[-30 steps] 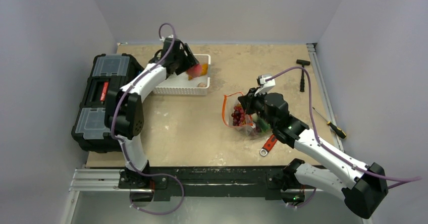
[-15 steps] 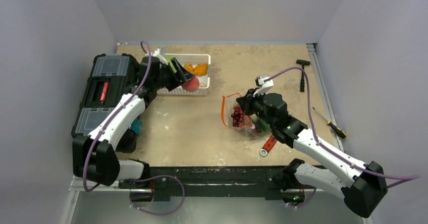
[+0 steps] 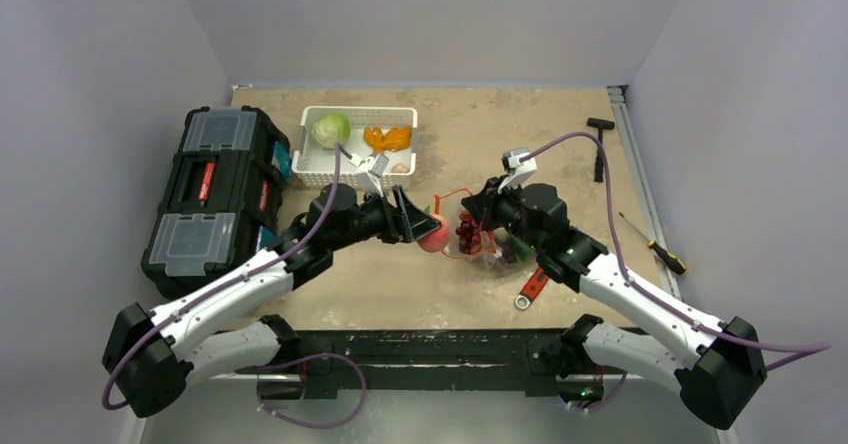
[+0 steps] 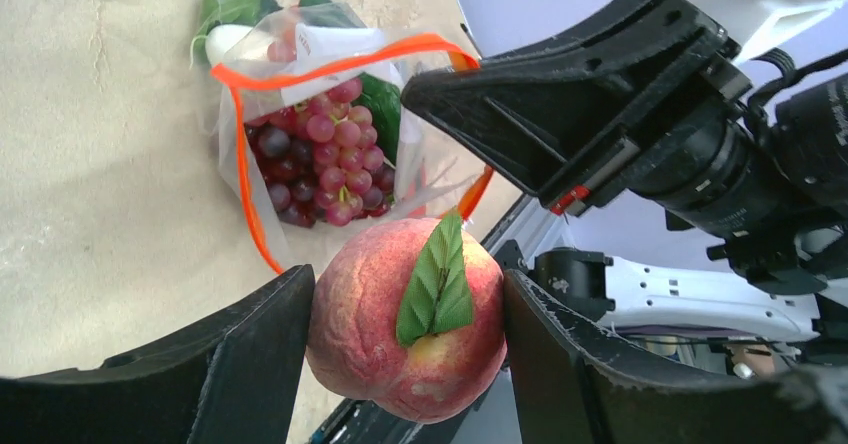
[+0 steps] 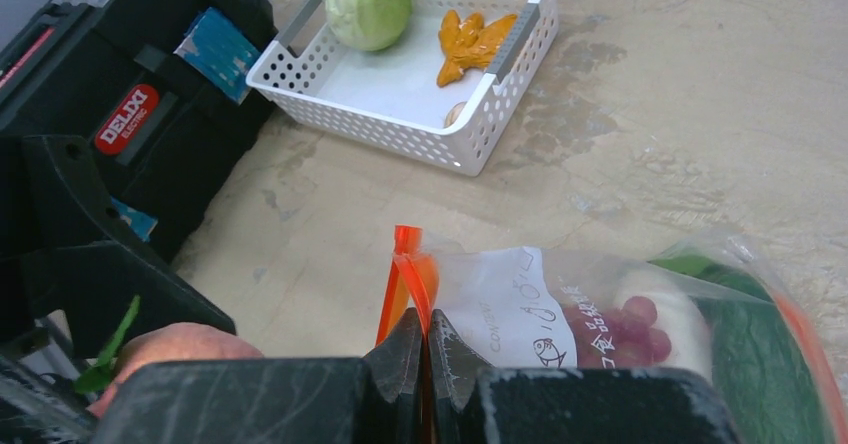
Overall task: Place the food in the zip-top bag and seal the zipper
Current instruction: Place the fake fruit in the zipper food storage bag.
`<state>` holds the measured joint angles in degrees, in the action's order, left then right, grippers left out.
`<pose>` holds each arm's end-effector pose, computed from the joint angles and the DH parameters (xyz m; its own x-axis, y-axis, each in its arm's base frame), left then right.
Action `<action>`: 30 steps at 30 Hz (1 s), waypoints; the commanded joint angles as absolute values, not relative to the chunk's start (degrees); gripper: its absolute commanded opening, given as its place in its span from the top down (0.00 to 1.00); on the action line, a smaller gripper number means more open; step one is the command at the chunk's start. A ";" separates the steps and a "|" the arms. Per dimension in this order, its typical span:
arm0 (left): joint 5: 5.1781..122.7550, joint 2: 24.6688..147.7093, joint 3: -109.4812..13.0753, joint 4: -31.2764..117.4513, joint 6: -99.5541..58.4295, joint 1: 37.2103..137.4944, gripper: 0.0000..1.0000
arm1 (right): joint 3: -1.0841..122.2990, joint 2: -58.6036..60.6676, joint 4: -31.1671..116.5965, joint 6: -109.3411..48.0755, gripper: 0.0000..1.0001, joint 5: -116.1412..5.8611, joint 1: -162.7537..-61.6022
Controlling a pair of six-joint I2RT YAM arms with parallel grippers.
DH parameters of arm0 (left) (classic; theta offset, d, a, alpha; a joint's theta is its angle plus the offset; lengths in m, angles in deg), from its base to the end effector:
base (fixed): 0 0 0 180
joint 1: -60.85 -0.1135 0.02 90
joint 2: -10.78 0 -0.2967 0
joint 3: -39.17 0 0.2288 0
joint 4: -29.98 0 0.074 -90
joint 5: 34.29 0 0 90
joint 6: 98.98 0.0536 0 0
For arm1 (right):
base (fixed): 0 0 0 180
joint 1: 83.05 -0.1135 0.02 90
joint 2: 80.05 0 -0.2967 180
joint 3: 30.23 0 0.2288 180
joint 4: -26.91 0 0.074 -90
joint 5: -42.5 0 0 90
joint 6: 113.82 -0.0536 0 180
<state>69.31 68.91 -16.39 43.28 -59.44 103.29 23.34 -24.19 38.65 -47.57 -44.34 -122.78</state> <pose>0.1488 -0.1532 0.3207 -0.7630 -0.3180 -0.5628 0.3682 0.5018 -0.7827 0.1602 0.1293 0.3190 -0.4111 0.1812 -0.8934 -0.4714 0.7966 0.3785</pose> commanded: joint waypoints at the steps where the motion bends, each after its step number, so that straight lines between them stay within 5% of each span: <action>1: 63.15 72.89 -18.03 36.28 -59.82 105.21 0.95 | 26.46 -25.82 35.80 -50.94 1.00 -48.43 -122.95; 17: 59.90 84.48 -20.04 33.20 -64.25 107.47 0.93 | 26.02 -24.72 31.67 -58.94 1.00 -56.47 -122.95; 21: 58.33 84.53 -21.57 35.21 -62.95 109.32 0.78 | 25.71 -24.85 31.35 -58.88 1.00 -56.55 -122.95; 30: 57.84 83.39 -27.42 50.51 -62.49 109.72 0.20 | 26.28 -24.50 32.35 -58.08 1.00 -55.79 -122.95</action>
<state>59.85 85.00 -23.47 43.67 -63.42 109.63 23.50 -24.19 36.36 -57.73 -54.66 -122.75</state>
